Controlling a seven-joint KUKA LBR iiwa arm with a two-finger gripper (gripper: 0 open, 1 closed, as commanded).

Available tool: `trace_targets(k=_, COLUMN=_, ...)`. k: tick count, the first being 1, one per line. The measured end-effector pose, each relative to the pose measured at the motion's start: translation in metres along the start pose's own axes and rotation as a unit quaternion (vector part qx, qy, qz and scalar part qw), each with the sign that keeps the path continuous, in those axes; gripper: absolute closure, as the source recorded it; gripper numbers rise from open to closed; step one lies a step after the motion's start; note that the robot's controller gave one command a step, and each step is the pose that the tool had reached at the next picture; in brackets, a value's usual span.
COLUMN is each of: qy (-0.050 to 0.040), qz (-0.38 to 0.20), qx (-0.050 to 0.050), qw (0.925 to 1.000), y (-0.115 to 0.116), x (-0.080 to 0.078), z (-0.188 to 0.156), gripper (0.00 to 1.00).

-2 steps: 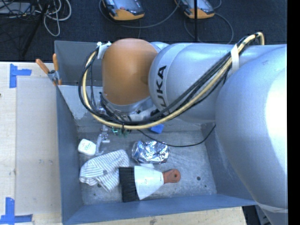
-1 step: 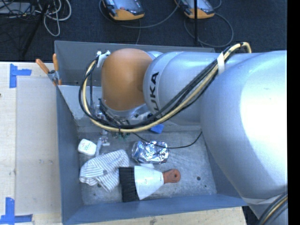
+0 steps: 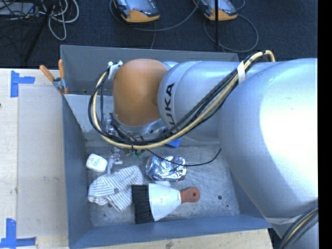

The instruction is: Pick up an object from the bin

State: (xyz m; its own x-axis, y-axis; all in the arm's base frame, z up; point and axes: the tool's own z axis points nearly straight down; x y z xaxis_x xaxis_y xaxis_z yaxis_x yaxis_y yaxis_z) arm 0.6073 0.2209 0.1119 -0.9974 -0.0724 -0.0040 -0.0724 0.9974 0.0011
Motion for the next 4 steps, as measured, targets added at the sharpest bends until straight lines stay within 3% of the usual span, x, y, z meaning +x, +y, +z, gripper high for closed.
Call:
trace_targets(k=1, qy=0.0099, qz=-0.082, qx=0.001, qw=0.9966, y=-0.010, x=0.013, z=-0.011, gripper=0.00)
trace_targets(k=2, qy=-0.0057, qz=-0.161, qx=-0.001, qw=0.9869, y=-0.005, x=0.008, z=-0.030, gripper=0.00)
trace_targets(k=3, qy=0.0019, qz=-0.275, qx=0.000, qw=0.9615, y=-0.031, x=0.021, z=0.020, gripper=0.00)
trace_targets(k=4, qy=0.0047, qz=-0.346, qx=0.001, qw=0.9384, y=-0.018, x=0.034, z=0.032, gripper=1.00)
